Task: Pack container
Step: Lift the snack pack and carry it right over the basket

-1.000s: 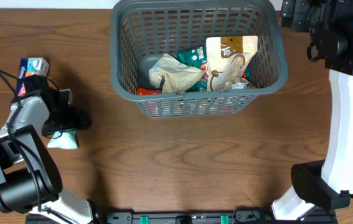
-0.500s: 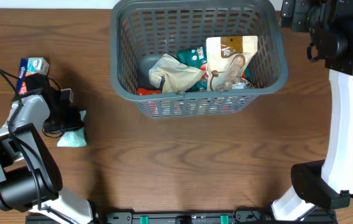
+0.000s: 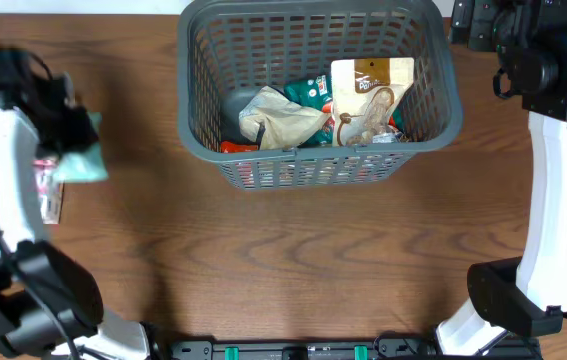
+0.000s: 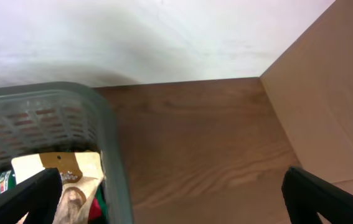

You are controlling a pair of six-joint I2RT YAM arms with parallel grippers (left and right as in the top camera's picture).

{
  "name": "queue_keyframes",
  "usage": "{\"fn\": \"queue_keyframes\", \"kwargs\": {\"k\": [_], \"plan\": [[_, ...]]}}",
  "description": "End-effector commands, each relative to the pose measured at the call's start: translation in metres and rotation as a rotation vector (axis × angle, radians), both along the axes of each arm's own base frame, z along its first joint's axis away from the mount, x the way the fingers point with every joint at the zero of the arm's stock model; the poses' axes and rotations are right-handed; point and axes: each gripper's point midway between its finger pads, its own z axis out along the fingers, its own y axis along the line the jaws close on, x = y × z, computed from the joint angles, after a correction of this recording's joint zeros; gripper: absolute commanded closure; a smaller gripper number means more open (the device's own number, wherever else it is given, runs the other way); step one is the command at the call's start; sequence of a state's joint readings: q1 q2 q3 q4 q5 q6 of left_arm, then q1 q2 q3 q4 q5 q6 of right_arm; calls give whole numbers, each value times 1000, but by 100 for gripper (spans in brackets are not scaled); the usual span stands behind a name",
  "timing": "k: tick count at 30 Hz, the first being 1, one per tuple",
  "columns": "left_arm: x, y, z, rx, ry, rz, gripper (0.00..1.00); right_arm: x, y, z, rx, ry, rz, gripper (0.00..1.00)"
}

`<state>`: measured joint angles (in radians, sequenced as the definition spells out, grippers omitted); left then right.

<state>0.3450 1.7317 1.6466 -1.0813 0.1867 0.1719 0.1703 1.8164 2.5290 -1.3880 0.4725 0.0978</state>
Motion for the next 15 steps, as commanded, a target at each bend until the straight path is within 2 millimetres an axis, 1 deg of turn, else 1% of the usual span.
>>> {"fn": "queue_keyframes", "kwargs": {"k": [1, 3, 5, 8, 12, 15], "plan": [[13, -16, 69, -18, -156, -24, 94, -7, -6, 10, -10, -26, -16, 1], [20, -34, 105, -57, -246, -74, 94, -7, -6, 10, -10, -25, -16, 1], [26, -52, 133, -89, -327, -130, 94, -7, -6, 10, -10, -26, -16, 1], [32, -88, 174, -139, -445, -238, 94, -7, -6, 10, -10, -25, -16, 1], [33, -143, 216, -203, -568, -410, 94, -7, -6, 10, -10, -26, -16, 1], [30, -186, 236, -255, -638, -548, 94, -7, -6, 10, -10, -25, -16, 1]]}}
